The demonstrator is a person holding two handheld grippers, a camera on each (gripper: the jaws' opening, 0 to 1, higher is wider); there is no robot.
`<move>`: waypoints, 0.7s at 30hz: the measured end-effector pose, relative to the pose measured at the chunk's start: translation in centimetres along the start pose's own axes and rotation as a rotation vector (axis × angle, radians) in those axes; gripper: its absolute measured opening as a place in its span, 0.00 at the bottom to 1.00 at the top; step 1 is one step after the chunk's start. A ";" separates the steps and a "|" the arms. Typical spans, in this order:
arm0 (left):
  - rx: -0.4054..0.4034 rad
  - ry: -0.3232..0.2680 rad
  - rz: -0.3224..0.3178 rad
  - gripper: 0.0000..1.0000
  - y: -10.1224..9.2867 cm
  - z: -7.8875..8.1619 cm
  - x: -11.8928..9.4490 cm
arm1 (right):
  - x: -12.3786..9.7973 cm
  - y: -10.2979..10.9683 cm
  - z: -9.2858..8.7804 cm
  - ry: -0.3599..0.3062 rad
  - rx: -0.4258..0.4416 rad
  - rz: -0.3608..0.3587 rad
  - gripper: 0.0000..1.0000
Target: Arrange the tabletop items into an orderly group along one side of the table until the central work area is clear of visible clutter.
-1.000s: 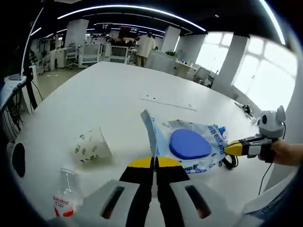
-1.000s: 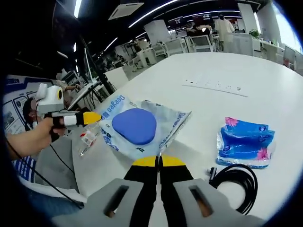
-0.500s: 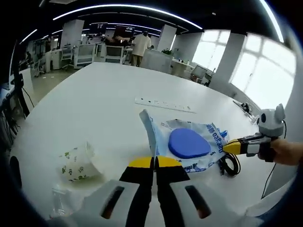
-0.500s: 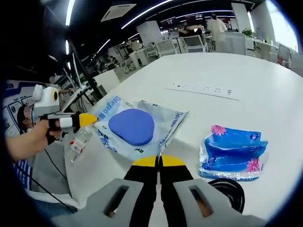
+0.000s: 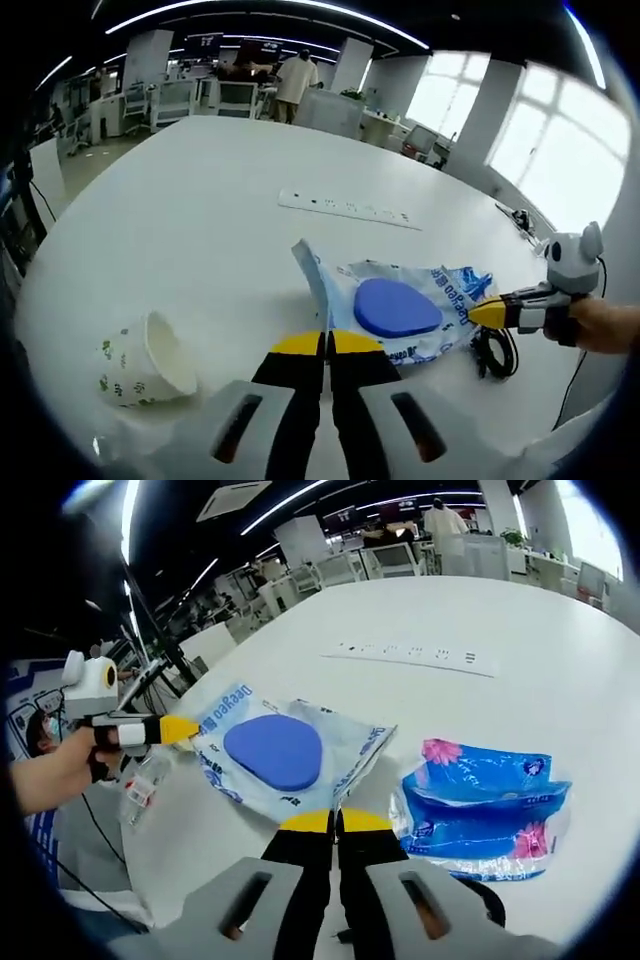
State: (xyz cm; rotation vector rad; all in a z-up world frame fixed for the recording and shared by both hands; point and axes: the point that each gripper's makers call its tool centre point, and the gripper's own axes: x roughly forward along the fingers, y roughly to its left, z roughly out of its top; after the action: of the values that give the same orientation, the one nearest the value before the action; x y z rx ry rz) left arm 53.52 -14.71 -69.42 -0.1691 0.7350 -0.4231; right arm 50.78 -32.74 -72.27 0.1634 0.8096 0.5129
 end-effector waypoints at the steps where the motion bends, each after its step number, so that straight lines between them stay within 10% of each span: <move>1: -0.002 0.003 0.000 0.00 0.0 0.0 0.2 | 0.1 -0.1 0.0 0.001 0.005 -0.002 0.00; 21: 0.001 0.090 0.009 0.00 1.3 -2.4 3.2 | 1.6 -1.6 -1.2 0.043 0.069 -0.030 0.00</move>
State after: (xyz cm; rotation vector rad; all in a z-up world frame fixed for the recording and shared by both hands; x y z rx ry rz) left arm 54.37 -14.92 -73.49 -0.1462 0.8236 -0.4244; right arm 51.45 -33.42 -74.69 0.2037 0.8709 0.4615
